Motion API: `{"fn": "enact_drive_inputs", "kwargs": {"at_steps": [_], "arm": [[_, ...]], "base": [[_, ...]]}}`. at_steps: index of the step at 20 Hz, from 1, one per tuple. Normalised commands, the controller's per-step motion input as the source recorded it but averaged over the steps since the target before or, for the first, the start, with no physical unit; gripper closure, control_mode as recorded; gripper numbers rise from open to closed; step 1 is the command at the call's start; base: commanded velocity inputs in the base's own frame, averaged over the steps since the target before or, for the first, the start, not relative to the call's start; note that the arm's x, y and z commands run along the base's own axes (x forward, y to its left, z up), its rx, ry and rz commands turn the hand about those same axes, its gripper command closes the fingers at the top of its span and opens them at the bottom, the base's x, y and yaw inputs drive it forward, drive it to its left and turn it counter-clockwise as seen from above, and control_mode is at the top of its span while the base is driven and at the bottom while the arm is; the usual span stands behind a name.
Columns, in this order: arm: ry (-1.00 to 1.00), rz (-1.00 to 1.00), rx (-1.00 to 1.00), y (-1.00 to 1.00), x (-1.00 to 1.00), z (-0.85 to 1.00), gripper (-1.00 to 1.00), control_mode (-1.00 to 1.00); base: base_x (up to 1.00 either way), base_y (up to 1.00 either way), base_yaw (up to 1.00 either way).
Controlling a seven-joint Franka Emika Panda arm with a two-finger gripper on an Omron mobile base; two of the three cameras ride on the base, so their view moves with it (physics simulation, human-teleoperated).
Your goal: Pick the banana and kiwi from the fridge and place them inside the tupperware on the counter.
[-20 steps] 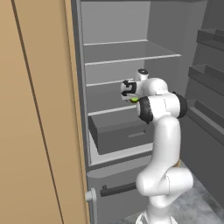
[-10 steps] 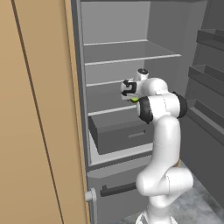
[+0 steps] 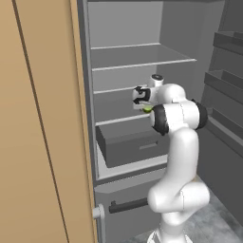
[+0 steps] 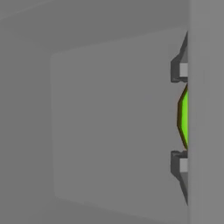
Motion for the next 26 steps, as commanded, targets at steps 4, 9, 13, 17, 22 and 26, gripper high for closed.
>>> {"fn": "enact_drive_inputs", "kwargs": {"at_steps": [4,9,13,17,22,26], "arm": [[-0.14,0.00,0.00,0.00,-1.00,0.01,1.00,-1.00],[-0.36,0.05,0.00,0.05,-1.00,0.23,1.00,-1.00],[-0.46,0.09,-0.01,0.19,-1.00,0.33,1.00,-1.00],[-0.07,0.17,0.00,0.12,-0.97,0.61,1.00,-1.00],[0.09,0.19,0.00,0.04,-0.85,0.76,1.00,-1.00],[0.21,0.12,-0.02,0.05,-0.78,0.91,1.00,-1.00]], "base": [[0.00,0.00,0.00],[0.00,0.00,0.00],[0.00,0.00,0.00],[0.00,0.00,0.00],[0.00,0.00,0.00],[0.00,0.00,0.00]]}}
